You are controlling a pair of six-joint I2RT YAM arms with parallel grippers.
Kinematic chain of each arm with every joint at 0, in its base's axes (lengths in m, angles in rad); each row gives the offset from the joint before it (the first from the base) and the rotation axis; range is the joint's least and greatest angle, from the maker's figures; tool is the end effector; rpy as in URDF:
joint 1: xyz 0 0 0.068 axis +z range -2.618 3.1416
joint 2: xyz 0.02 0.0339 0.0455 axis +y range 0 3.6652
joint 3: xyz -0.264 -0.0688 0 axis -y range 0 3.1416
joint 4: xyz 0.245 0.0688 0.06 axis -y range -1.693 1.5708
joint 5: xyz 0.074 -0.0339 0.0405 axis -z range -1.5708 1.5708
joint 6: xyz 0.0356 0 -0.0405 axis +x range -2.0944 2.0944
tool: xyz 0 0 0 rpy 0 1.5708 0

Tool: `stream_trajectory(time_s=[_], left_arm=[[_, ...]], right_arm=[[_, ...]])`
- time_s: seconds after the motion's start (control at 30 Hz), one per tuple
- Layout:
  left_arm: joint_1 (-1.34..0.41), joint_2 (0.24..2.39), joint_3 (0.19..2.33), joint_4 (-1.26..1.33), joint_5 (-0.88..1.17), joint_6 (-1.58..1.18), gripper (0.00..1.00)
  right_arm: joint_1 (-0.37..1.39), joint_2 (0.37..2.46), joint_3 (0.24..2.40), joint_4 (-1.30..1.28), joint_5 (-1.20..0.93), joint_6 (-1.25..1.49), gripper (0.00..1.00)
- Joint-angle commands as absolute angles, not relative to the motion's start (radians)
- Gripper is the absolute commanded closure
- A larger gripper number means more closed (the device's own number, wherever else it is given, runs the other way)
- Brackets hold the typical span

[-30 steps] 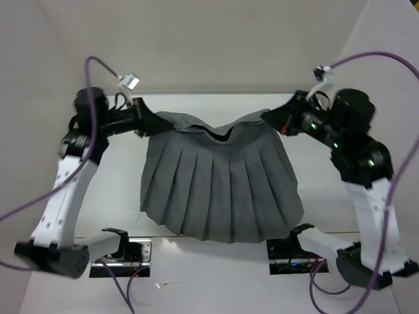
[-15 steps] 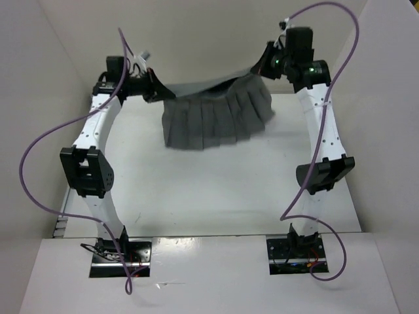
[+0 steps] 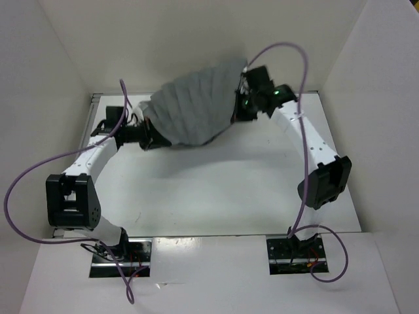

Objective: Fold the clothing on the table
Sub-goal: Fold the skirt

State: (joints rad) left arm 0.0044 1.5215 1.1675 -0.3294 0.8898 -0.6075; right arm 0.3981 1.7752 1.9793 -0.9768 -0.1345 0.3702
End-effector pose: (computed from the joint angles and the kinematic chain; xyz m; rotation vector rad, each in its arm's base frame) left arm 0.3325 -0.0262 0.2877 -0.1885 2.2628 -1.3208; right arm 0.3481 0.1516 0.4041 -0.1015 2.3961 0.5285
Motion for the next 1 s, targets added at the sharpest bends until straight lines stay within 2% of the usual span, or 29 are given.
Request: stream_trajectory(time_s=[0.0, 0.07, 0.17, 0.3, 0.5, 0.67, 0.97], left_arm=[[-0.005, 1.439, 1.047, -0.362, 0.896, -0.577, 1.00], [-0.005, 1.376, 0.953, -0.394, 0.887, -0.563, 1.00], [-0.005, 1.315, 0.879, -0.471, 0.871, -0.534, 1.00], [-0.005, 1.278, 0.845, -0.590, 0.851, -0.497, 1.00], [-0.014, 1.215, 0.810, -0.678, 0.825, -0.463, 1.00], [0.011, 1.226, 0.845, -0.647, 0.796, -0.495, 1.00], [0.023, 1.436, 0.986, -0.471, 0.739, -0.593, 1.00]], right_arm=[[0.433, 1.574, 1.653, -0.963, -0.149, 0.463, 1.00], [0.433, 1.485, 1.456, -0.924, -0.204, 0.506, 1.00], [0.433, 1.350, 1.268, -0.902, -0.282, 0.586, 1.00], [0.433, 1.276, 1.160, -0.916, -0.322, 0.634, 1.00], [0.433, 1.238, 1.167, -0.960, -0.342, 0.647, 1.00], [0.399, 1.324, 1.242, -0.962, -0.299, 0.586, 1.00], [0.296, 1.517, 1.371, -0.812, -0.279, 0.506, 0.97]])
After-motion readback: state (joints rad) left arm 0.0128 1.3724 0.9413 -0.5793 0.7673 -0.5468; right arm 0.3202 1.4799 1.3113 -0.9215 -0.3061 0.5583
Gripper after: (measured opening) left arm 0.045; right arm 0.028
